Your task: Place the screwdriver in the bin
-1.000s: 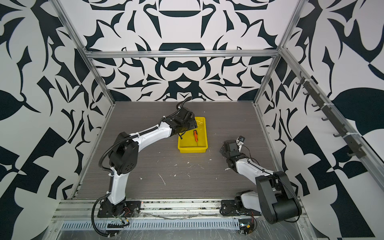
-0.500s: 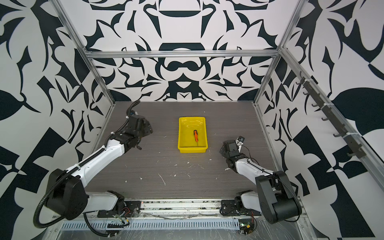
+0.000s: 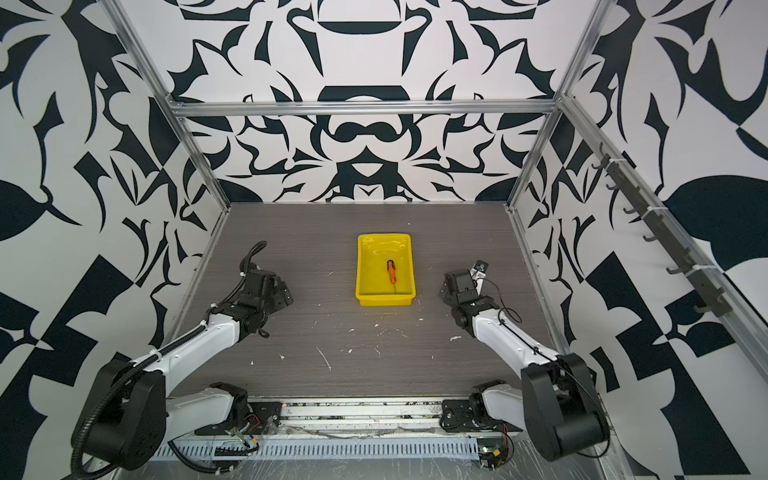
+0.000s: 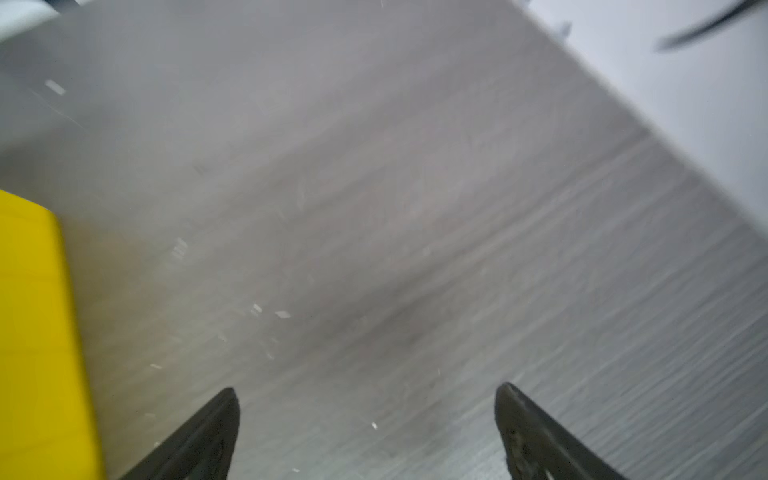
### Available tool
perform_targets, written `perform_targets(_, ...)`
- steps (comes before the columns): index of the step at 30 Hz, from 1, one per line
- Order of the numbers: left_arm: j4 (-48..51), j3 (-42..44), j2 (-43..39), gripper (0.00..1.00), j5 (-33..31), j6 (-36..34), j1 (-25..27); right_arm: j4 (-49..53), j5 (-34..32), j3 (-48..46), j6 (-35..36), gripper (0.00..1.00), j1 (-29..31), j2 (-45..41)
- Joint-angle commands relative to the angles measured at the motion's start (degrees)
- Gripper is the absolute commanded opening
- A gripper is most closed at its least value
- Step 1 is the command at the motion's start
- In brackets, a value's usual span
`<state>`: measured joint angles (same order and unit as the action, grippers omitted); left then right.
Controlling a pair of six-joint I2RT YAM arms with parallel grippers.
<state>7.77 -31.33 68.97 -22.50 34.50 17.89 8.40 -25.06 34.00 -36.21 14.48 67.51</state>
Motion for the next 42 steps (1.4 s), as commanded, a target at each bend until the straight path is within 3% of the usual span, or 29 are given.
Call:
perform_targets(1,-4.1,0.9,0.7,0.91,1.8,2.8,-0.2,-1.7,-4.7,3.5,7.1,0.95,0.3,-3.5)
perform_targets(6,-5.1,2.3,-0.4,0.91,2.5,4.2,-0.2,-31.6,-9.3,-7.4,28.1,0.89,0.2,-1.9)
perform_targets(10,-5.4,2.4,0.3,0.92,3.0,4.8,-0.2,-47.6,-9.0,-13.3,35.1,0.88,0.2,3.2)
perform_targets(18,-5.0,1.9,0.8,0.92,2.8,4.8,-0.2,-54.8,-12.4,-11.1,36.8,0.92,0.0,17.2)
perform_targets(23,-4.3,1.1,1.5,0.91,1.8,4.9,-0.2,-57.0,-10.2,-10.9,36.8,0.95,-1.3,20.0)
perform_targets(24,-4.4,0.8,1.5,1.00,2.2,4.9,-0.2,-56.0,-8.1,-10.7,36.2,0.95,-2.0,19.7)
perform_targets(29,-8.2,-1.6,1.4,1.00,12.2,-0.1,-0.2,-56.4,-1.2,-11.6,34.3,0.95,-5.4,19.6)
perform_targets(32,-4.5,-6.9,2.2,1.00,13.8,-7.4,-0.2,-69.3,-0.6,-16.2,35.4,0.94,-5.7,23.4)
perform_targets(37,-5.9,-10.9,3.6,1.00,0.8,-13.8,-0.2,-65.5,0.5,-15.2,35.8,0.91,-5.5,22.4)
perform_targets(38,-8.4,-10.5,3.6,1.00,-2.1,-15.4,-0.2,-65.6,0.6,-15.4,35.6,0.99,-5.5,22.4)
perform_targets(42,-22.5,-4.7,3.5,1.00,-15.0,-24.1,-0.2,-64.4,1.1,-15.1,35.8,1.00,-5.5,22.1)
